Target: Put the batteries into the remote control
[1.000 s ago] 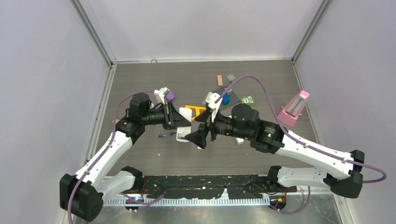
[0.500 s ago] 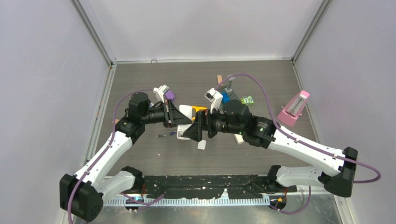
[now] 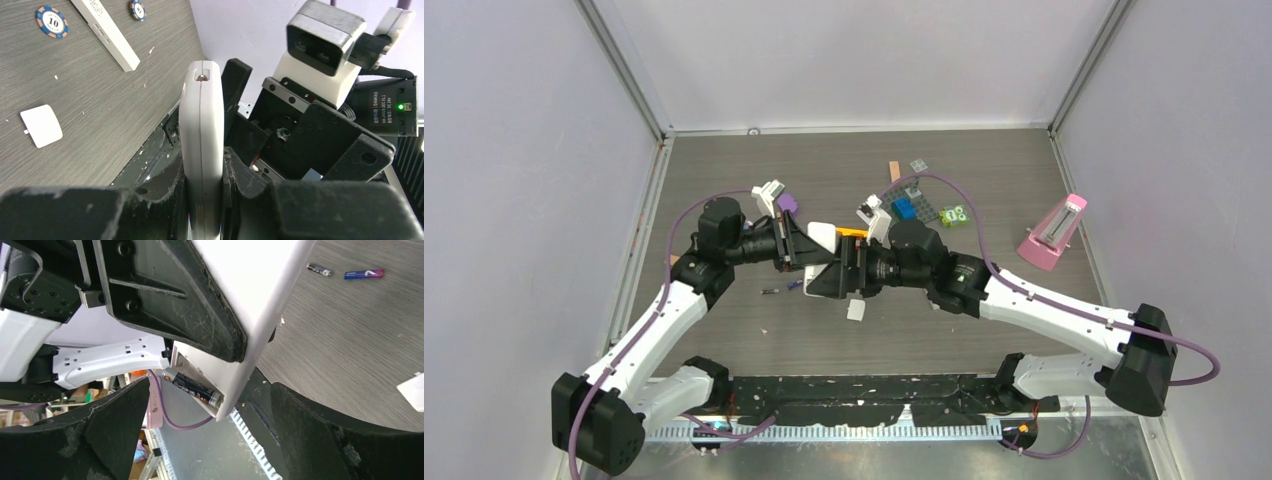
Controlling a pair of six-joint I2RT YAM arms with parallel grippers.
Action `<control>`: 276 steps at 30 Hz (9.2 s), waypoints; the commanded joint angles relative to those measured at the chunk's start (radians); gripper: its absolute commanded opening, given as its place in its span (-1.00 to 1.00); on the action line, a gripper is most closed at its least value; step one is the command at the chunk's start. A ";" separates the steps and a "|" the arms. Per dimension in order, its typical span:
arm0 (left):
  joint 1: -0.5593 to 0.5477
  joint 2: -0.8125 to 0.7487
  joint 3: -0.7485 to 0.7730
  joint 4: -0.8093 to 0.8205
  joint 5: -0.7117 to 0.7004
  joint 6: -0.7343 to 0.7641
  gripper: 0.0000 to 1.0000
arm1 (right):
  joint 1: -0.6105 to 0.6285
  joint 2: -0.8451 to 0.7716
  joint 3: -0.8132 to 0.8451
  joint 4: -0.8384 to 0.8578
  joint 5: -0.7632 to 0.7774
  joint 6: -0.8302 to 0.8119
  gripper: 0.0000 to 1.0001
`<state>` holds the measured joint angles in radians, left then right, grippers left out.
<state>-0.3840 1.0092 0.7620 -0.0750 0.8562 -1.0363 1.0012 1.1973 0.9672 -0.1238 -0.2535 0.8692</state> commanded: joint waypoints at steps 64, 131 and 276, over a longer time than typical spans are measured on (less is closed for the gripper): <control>0.000 -0.043 -0.062 0.242 0.028 -0.059 -1.00 | -0.052 -0.026 -0.177 0.465 -0.123 0.236 0.10; 0.112 -0.547 0.156 -0.567 -0.710 0.475 -1.00 | 0.018 0.679 0.401 -0.266 0.485 0.282 0.20; -0.027 0.169 -0.200 0.709 0.068 -0.166 -1.00 | 0.229 -0.125 0.204 -0.522 0.454 -0.955 -0.89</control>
<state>-0.3969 1.1645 0.5701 0.5373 0.8524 -1.0763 1.1625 1.0084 1.0657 -0.5396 0.1120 0.0059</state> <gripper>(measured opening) 0.231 0.118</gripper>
